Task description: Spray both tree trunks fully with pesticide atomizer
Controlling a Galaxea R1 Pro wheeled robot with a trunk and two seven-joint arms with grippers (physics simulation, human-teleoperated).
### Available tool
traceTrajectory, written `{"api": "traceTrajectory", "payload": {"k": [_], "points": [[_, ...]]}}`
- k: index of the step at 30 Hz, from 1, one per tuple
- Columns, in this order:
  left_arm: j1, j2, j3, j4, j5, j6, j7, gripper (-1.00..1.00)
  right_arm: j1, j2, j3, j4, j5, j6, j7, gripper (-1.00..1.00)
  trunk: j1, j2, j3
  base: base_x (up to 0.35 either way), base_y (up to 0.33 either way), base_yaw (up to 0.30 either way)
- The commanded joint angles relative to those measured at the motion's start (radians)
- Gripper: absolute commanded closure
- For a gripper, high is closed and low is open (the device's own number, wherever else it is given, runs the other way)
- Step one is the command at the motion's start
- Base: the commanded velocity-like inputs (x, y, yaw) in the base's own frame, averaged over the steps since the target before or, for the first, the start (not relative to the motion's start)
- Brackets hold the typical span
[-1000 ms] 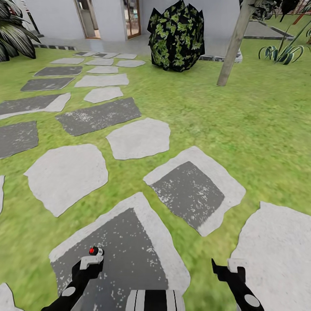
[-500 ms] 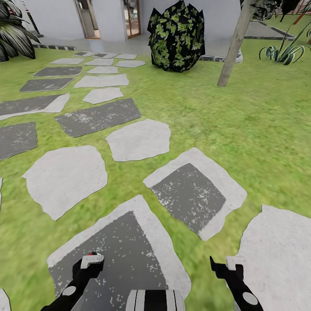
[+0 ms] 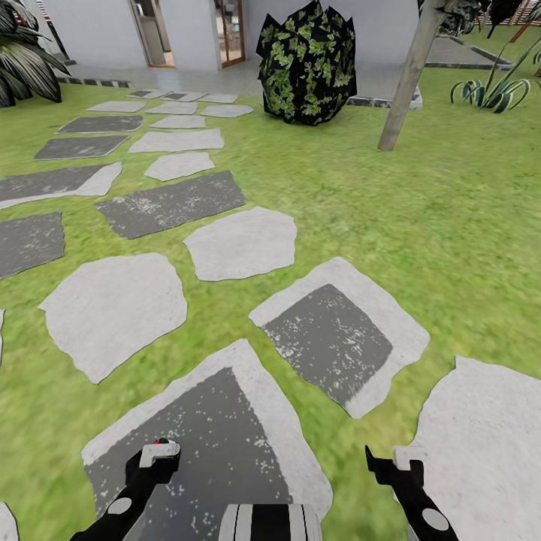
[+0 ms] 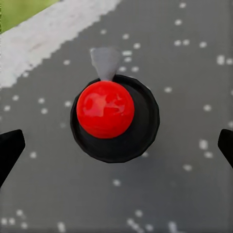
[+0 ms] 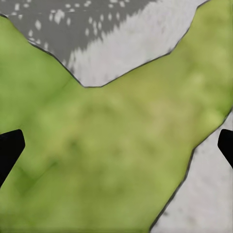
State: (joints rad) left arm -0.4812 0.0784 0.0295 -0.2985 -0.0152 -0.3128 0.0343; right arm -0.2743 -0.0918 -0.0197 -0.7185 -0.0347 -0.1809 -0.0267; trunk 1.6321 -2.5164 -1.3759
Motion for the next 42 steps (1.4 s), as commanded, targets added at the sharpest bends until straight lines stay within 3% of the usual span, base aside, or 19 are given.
{"api": "traceTrajectory", "payload": {"k": [1, 11, 17, 42], "points": [[0.000, 0.000, 0.003, 0.001, -0.002, -0.004, 0.001, -1.00, 0.000, 0.000, 0.001, 0.001, -0.004, -0.003, -0.002, -1.00, 0.000, 0.000, -0.001, 0.000, 0.000, 0.000], [0.000, 0.001, 0.007, 0.001, -0.002, -0.004, 0.001, -1.00, 0.000, 0.000, 0.001, -0.001, -0.004, -0.003, -0.002, -1.00, 0.000, 0.000, -0.001, 0.000, 0.000, 0.000], [-0.001, 0.000, 0.008, 0.001, -0.002, -0.003, 0.001, -1.00, 0.000, 0.000, 0.000, -0.003, -0.005, -0.003, -0.002, -1.00, 0.001, -0.001, -0.017, 0.000, 0.000, 0.014], [-0.001, 0.000, 0.010, 0.001, -0.002, -0.005, 0.002, -1.00, 0.000, 0.000, 0.000, -0.004, -0.005, -0.003, -0.002, -1.00, 0.001, -0.001, -0.018, 0.034, 0.000, 0.001]]}}
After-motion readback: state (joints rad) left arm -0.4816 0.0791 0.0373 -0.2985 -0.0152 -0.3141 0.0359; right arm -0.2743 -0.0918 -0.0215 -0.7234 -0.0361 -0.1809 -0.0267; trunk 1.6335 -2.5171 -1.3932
